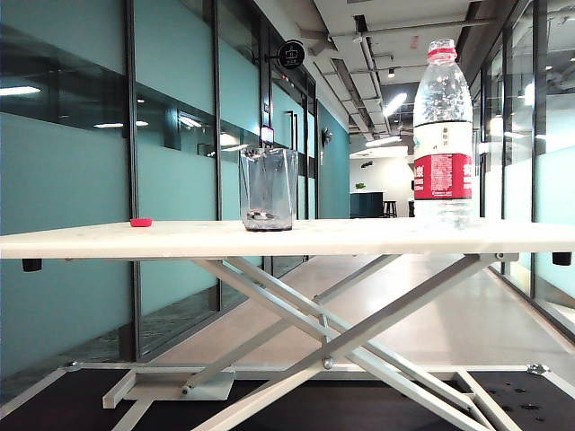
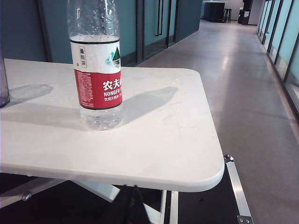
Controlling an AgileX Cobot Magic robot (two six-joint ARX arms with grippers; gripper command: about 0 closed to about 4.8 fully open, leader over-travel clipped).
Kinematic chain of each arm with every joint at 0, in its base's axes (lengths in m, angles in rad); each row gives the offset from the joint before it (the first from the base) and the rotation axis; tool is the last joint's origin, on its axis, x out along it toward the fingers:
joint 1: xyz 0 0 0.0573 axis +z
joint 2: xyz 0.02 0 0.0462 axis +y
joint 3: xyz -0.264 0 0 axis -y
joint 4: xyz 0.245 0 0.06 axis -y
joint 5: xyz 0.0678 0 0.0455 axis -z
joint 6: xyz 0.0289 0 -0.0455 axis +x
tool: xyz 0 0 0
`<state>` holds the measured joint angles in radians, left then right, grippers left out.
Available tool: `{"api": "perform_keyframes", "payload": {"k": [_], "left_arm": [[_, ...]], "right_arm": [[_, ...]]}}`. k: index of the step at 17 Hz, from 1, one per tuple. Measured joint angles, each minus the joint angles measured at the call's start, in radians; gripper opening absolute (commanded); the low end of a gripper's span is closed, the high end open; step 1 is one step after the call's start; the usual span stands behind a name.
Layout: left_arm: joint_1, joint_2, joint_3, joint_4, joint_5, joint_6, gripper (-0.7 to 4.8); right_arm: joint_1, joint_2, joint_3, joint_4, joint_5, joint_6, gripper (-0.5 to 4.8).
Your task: Pick up the mineral water bottle on the table and pour water into the mug until it's half full.
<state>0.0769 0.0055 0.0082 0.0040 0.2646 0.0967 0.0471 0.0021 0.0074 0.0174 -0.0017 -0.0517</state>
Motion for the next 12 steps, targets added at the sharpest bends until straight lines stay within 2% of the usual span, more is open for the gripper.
{"api": "perform_keyframes", "payload": {"k": [8,10,11,12], "left_arm": [[0.0,0.0,0.0,0.0,0.002,-0.003,-0.05],[0.0,0.0,0.0,0.0,0.072,-0.068,-0.05],[0.0,0.0,0.0,0.0,0.133,-0.08,-0.05],[0.0,0.0,0.0,0.0,0.19,-0.086,-0.05]], "right_arm": [[0.0,0.0,0.0,0.0,0.0,0.0,-0.04],[0.0,0.0,0.0,0.0,-0.018,0.001,-0.03],[0.0,0.0,0.0,0.002,-0.07,0.002,0.02],[0.0,0.0,0.0,0.006,-0.128,0.002,0.58]]}}
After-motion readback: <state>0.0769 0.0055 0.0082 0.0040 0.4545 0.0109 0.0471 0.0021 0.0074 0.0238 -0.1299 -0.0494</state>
